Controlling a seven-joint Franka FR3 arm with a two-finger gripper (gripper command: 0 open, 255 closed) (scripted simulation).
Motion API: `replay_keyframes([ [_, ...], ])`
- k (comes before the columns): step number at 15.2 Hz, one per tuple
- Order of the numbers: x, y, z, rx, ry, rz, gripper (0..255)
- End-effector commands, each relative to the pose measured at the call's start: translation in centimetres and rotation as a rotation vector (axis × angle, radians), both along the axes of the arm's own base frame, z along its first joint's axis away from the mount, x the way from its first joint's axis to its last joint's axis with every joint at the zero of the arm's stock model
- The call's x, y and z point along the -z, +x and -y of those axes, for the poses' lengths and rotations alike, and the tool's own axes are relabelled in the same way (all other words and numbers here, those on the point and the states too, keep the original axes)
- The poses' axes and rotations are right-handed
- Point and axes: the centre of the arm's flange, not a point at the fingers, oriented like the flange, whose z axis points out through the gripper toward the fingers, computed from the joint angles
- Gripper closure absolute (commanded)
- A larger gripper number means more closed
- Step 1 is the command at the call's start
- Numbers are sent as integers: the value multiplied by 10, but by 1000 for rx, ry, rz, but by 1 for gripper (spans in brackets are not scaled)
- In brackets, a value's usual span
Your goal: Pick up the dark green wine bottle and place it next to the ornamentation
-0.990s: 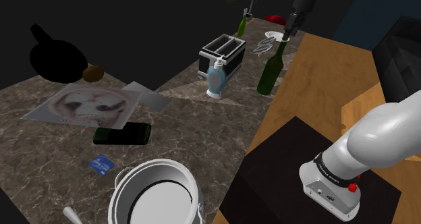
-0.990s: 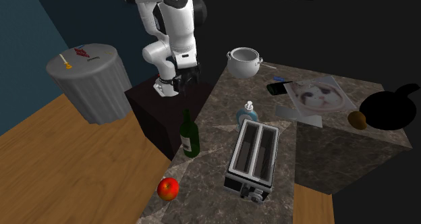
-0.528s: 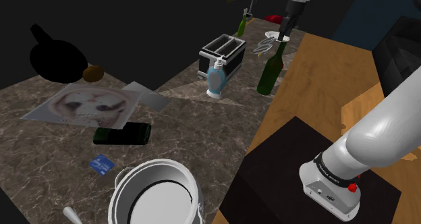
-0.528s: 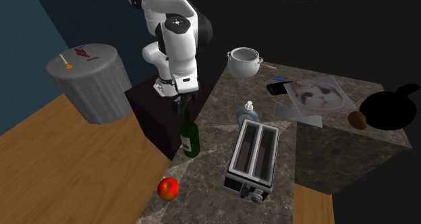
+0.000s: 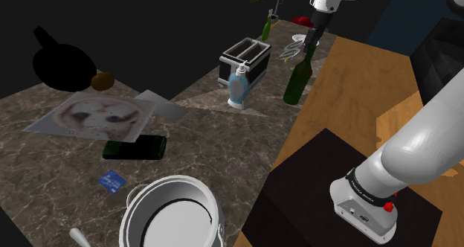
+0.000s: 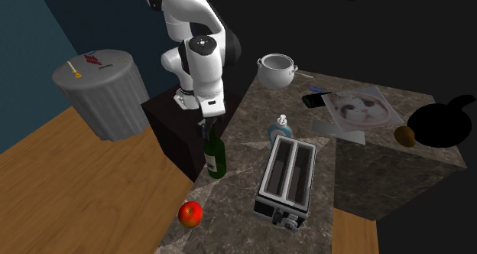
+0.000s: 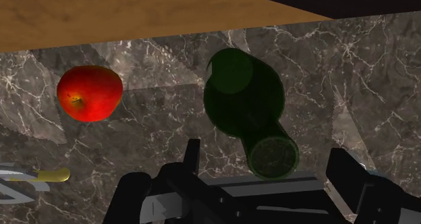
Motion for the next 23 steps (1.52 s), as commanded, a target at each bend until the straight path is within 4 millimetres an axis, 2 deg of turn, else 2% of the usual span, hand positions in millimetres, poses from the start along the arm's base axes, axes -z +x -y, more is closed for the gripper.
replay_keyframes([
  [1,2,-1,0,0,0,0,0],
  [7,2,-1,0,0,0,0,0],
  [8,2,-1,0,0,0,0,255],
  [17,2,-1,0,0,0,0,255],
  [23,-29,-1,0,0,0,0,255],
])
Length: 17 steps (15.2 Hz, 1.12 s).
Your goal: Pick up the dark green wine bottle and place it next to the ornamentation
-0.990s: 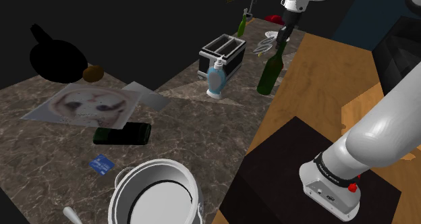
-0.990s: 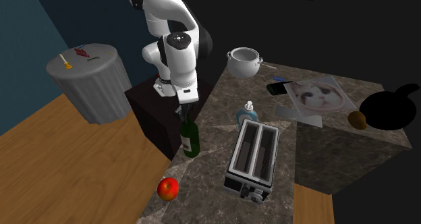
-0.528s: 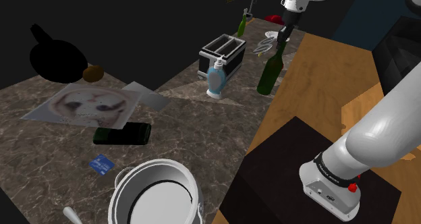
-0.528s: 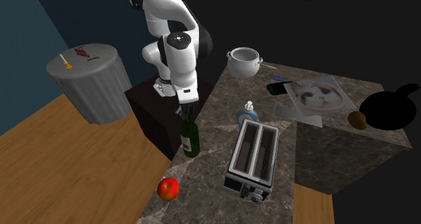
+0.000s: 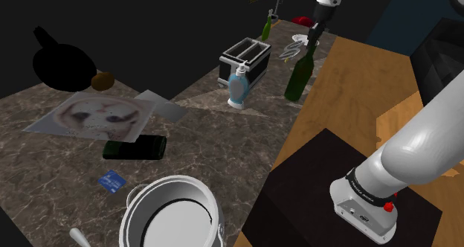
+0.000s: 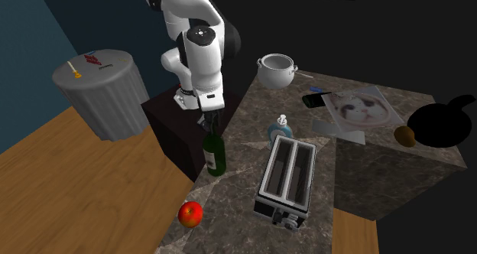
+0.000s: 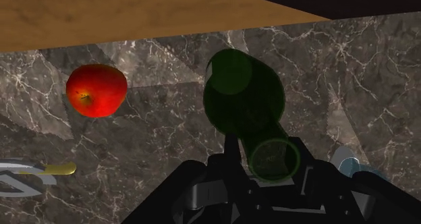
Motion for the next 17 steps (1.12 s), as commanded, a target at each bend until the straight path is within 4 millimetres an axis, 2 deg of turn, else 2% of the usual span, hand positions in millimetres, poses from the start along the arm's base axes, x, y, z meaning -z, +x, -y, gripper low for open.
replay_keyframes([
  [1,-11,0,0,0,0,0,255],
  [9,-54,0,0,0,0,0,255],
  [10,-54,0,0,0,0,0,255],
  [17,-54,17,-91,0,0,0,255],
])
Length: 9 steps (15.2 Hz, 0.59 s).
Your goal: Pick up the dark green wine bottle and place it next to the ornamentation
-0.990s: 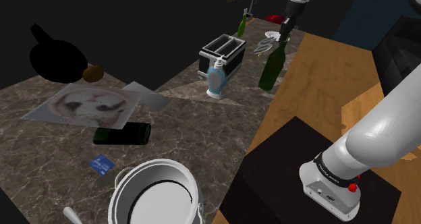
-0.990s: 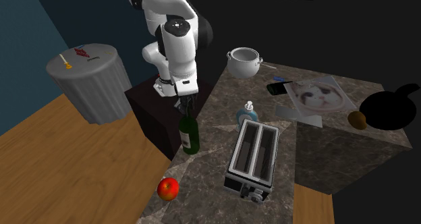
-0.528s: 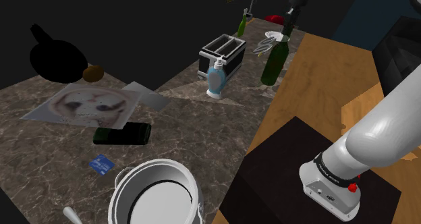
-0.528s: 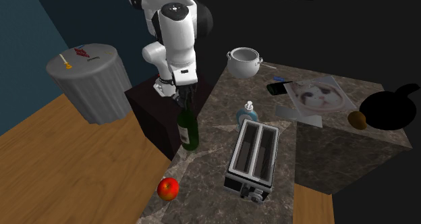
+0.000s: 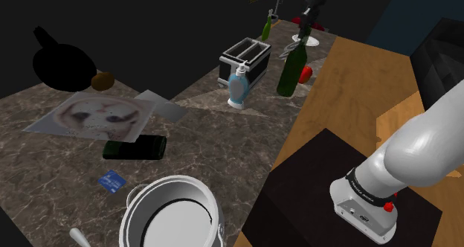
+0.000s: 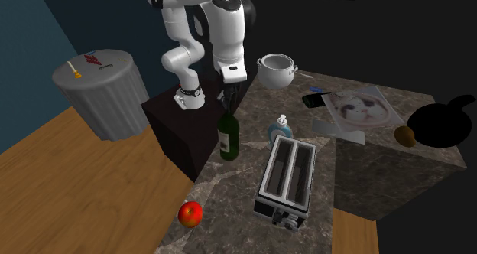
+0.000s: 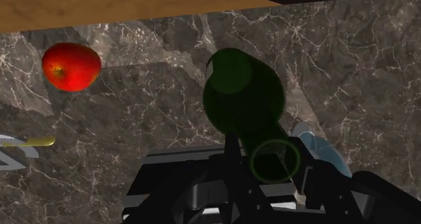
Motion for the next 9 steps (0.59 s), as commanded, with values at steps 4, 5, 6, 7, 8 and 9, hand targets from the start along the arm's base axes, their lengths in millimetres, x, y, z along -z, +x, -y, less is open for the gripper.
replay_keyframes([
  [4,2,13,-66,2,0,0,255],
  [5,2,15,-79,2,0,0,255],
  [6,2,18,-92,2,0,0,255],
  [7,2,20,-105,2,0,0,255],
  [8,2,22,-118,2,0,0,255],
  [9,2,25,-131,2,0,0,255],
])
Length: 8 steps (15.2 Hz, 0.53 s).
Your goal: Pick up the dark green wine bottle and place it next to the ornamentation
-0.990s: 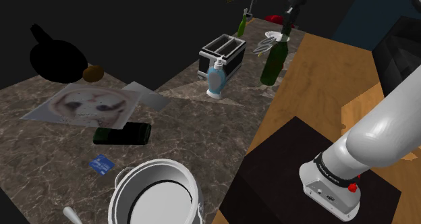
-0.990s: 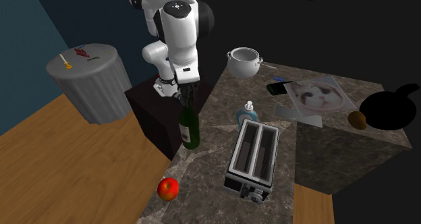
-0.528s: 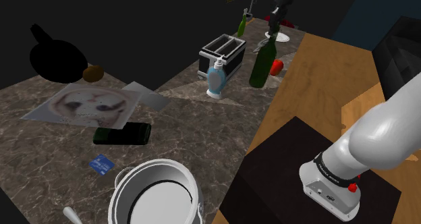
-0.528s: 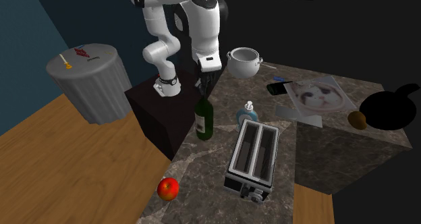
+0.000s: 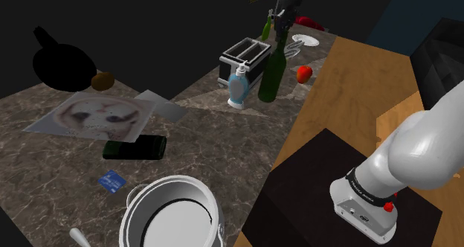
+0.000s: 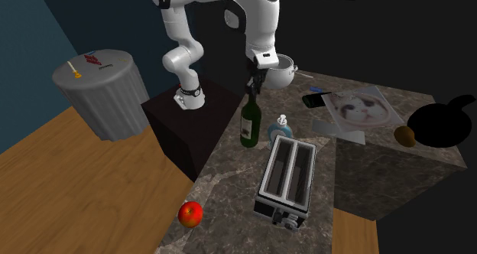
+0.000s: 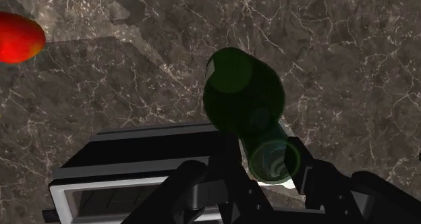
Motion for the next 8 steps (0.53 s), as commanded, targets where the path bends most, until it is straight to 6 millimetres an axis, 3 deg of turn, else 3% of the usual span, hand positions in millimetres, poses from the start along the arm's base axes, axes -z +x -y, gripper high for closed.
replay_keyframes([
  [1,1,3,-26,1,0,1,255],
  [8,1,20,-117,1,0,1,255],
])
